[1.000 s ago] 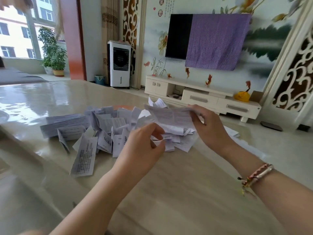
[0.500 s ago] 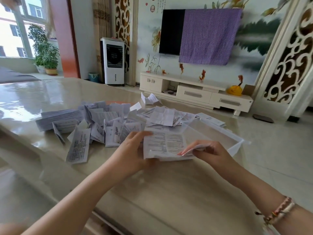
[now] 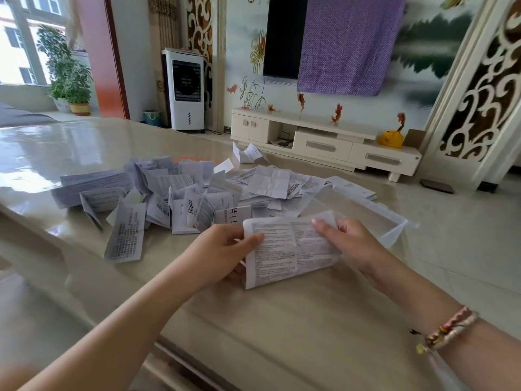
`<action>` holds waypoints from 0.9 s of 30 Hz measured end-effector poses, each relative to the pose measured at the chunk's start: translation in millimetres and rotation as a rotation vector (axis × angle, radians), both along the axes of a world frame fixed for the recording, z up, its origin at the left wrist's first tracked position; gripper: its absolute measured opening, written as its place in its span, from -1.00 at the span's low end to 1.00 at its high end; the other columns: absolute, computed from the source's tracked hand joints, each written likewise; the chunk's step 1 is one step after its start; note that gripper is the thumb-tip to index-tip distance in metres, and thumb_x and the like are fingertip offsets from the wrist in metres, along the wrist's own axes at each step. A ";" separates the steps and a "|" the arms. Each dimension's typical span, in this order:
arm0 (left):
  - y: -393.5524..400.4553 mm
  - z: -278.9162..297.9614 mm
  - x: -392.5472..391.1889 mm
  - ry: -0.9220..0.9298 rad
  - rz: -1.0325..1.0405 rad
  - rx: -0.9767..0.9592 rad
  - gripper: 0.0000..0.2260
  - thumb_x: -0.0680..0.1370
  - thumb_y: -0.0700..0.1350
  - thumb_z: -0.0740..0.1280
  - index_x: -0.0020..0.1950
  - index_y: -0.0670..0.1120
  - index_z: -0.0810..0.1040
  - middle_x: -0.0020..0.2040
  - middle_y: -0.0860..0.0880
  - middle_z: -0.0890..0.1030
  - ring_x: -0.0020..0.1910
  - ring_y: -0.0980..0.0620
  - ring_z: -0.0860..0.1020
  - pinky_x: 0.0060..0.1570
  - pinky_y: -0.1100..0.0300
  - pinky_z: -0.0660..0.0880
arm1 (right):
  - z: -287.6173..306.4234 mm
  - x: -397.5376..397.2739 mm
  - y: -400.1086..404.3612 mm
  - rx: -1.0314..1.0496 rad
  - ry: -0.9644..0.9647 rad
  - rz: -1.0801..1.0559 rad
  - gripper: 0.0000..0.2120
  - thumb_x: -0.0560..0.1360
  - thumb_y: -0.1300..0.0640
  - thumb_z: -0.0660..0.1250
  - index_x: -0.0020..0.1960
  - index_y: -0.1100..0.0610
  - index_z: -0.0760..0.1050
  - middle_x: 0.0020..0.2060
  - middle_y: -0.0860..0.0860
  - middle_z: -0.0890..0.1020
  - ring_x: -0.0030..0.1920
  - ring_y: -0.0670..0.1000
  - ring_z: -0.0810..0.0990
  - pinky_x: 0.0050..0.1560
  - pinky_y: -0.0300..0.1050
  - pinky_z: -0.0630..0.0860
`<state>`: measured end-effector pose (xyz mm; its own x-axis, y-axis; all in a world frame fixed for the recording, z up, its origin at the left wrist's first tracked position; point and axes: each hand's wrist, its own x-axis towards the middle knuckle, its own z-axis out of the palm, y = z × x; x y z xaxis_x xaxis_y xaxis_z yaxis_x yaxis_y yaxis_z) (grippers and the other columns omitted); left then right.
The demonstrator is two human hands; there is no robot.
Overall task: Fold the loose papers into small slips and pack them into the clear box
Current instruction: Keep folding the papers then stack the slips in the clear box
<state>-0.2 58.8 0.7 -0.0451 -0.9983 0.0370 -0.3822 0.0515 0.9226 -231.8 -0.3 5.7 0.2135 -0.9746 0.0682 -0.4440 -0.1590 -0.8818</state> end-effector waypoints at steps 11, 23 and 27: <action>6.4 -6.4 6.2 -0.752 0.215 -0.267 -0.62 0.58 0.17 0.21 0.39 0.17 0.36 0.04 0.12 0.37 0.11 0.05 0.41 0.08 0.17 0.42 | -10.3 32.3 -11.7 -0.222 0.630 -0.054 -0.71 0.55 -0.08 0.27 -0.22 0.09 0.38 -0.27 -0.02 0.54 -0.19 0.03 0.51 -0.30 -0.11 0.30; 2.6 -17.3 -4.3 -0.844 0.089 -0.342 -0.65 0.60 0.18 0.12 0.36 0.19 0.40 0.07 0.08 0.38 0.13 0.02 0.39 0.14 0.19 0.38 | -19.5 35.5 -15.0 -0.353 0.715 -0.078 -0.71 0.60 -0.08 0.17 -0.14 0.12 0.34 -0.36 -0.06 0.42 -0.26 0.03 0.44 -0.31 -0.07 0.29; 2.9 -16.5 -5.3 -0.895 0.097 -0.353 -0.65 0.61 0.18 0.09 0.35 0.15 0.42 0.08 0.07 0.39 0.14 0.02 0.39 0.15 0.18 0.36 | -22.2 36.6 -17.3 -0.371 0.754 -0.082 -0.71 0.61 -0.11 0.15 -0.13 0.10 0.33 -0.36 -0.10 0.39 -0.24 0.04 0.41 -0.29 -0.08 0.24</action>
<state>-5.5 61.7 -15.8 -0.1201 -0.9372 0.3276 -0.9534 0.2008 0.2250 -195.1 -17.5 -16.5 0.2594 -0.9316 0.2545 -0.9156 -0.3211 -0.2419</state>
